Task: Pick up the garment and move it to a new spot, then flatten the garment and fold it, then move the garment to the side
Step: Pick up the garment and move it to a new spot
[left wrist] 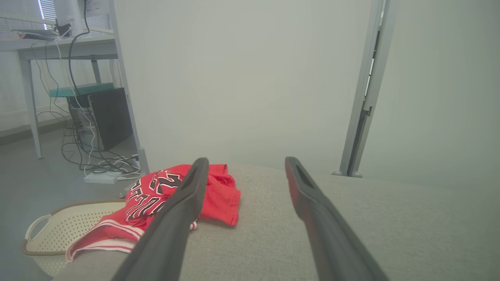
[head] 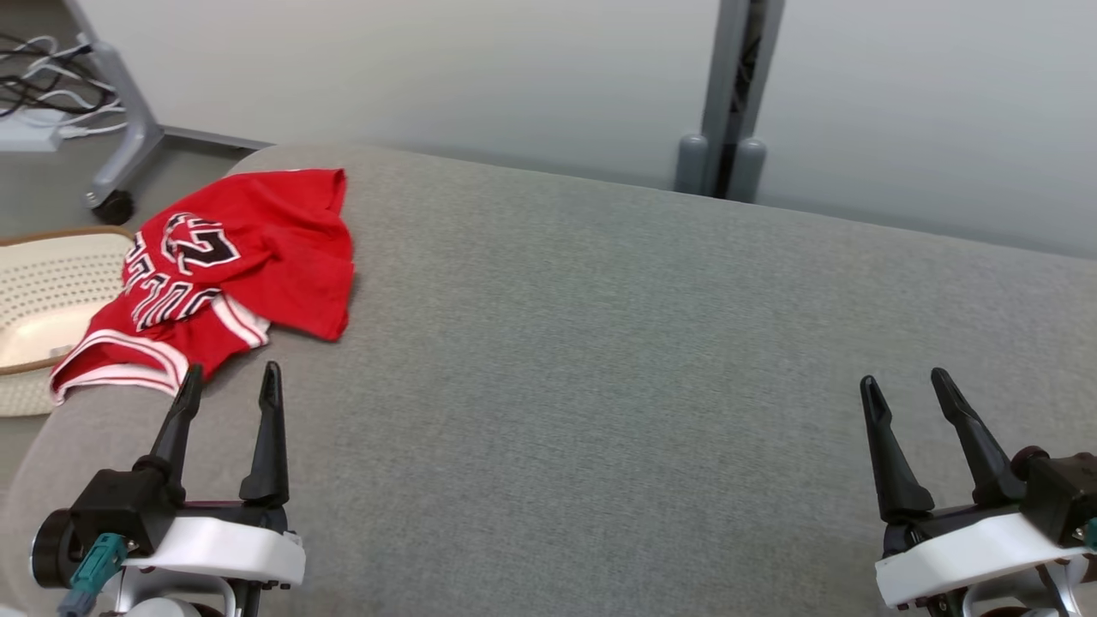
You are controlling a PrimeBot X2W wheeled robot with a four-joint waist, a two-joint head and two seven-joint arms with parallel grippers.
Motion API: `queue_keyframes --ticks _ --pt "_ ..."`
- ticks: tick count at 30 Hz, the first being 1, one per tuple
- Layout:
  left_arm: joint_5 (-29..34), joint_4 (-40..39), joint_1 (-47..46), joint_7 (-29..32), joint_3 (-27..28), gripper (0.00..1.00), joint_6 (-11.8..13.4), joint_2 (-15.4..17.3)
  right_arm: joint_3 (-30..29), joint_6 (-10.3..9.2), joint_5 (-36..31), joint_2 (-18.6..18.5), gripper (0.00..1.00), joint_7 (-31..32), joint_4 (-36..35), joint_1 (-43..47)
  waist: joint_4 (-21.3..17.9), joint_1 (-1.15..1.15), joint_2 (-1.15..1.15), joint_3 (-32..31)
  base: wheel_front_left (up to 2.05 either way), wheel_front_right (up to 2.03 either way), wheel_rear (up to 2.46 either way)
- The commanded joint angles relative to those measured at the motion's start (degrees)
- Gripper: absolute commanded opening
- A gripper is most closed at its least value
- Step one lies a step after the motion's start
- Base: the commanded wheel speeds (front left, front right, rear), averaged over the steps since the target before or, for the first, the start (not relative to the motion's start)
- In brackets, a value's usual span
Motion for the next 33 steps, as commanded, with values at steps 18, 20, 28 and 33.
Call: queue_keyframes --ticks 18,20,28,33 --pt "-0.4 -0.7 1.3 -0.1 0.8 1.00 1.2 1.5 1.0 0.02 1.0 -0.3 1.00 -0.8 1.8 -0.2 3.8 0.00 0.00 -1.3 0.00 0.00 0.00" --pt "-0.3 -0.9 1.3 0.1 0.7 1.00 1.4 1.5 0.9 0.02 1.2 -0.3 1.00 -0.8 1.9 -0.1 3.8 0.00 0.00 -1.3 0.00 0.00 0.00" --pt "0.6 -3.8 -0.6 -0.1 1.3 1.00 2.7 2.2 0.8 0.02 1.6 -0.3 1.00 -1.1 2.1 -0.2 3.8 0.00 0.00 -1.3 0.00 0.00 0.00" --pt "1.3 -6.2 -5.8 0.0 4.1 1.00 3.2 5.2 0.6 0.02 2.0 -0.3 1.00 -0.9 1.9 -0.7 4.3 0.00 0.00 -0.5 0.00 0.00 0.00"
